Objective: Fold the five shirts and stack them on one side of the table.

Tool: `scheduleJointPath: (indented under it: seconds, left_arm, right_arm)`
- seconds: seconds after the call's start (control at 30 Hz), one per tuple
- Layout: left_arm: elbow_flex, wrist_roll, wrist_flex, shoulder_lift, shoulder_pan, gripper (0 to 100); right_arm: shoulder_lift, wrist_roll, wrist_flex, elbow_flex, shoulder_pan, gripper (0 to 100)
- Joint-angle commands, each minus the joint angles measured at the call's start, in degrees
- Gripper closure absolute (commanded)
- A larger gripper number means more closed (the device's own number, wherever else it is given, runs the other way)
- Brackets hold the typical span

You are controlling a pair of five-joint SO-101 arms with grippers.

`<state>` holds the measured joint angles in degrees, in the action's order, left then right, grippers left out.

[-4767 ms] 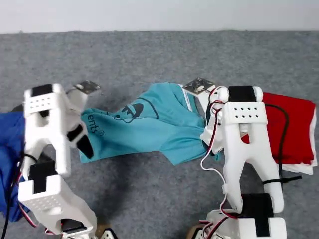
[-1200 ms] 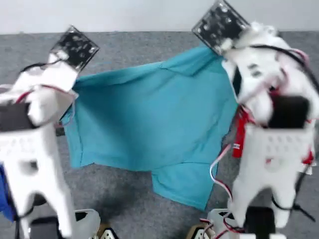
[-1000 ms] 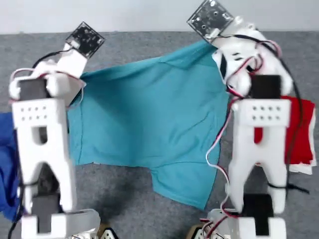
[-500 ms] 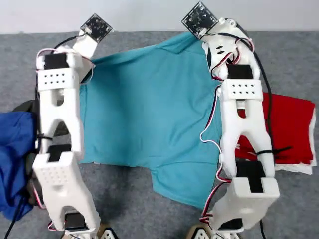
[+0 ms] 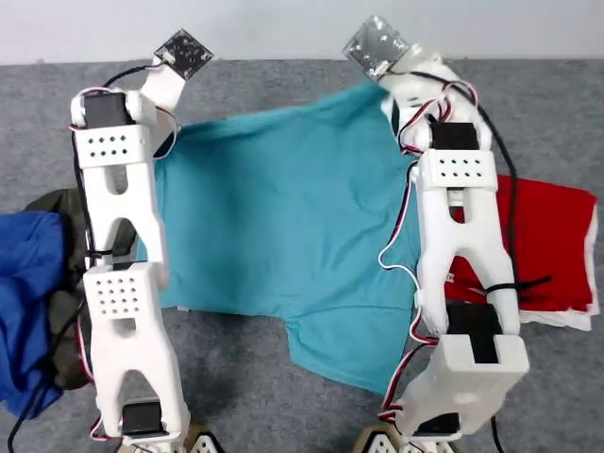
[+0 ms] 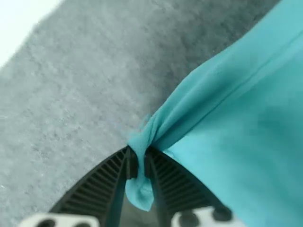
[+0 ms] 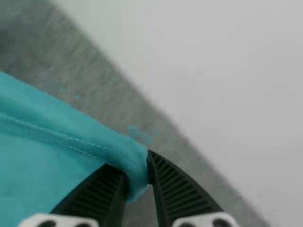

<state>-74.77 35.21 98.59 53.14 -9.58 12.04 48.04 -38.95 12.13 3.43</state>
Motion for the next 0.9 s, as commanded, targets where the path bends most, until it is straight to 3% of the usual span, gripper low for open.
scheduleJointPath:
  seconds: [0.0, 0.23, 0.53, 0.87]
  left_arm:
    - [-3.4, 0.9, 2.0, 0.0, -0.2, 98]
    - [1.9, 2.4, 2.2, -3.2, 0.3, 98]
    - [35.4, 7.1, 2.2, -20.8, 0.2, 98]
    - [60.8, 13.8, 2.1, -33.1, 0.0, 98]
  right_arm:
    - [-6.5, -0.6, -10.4, 1.1, 0.7, 99.0]
    - [-8.6, -0.7, -26.7, 1.1, 0.8, 99.0]
    - [-12.4, -1.0, -46.5, 1.1, 0.8, 99.0]
    - [-17.5, -5.5, -64.0, -0.4, 2.2, 99.0]
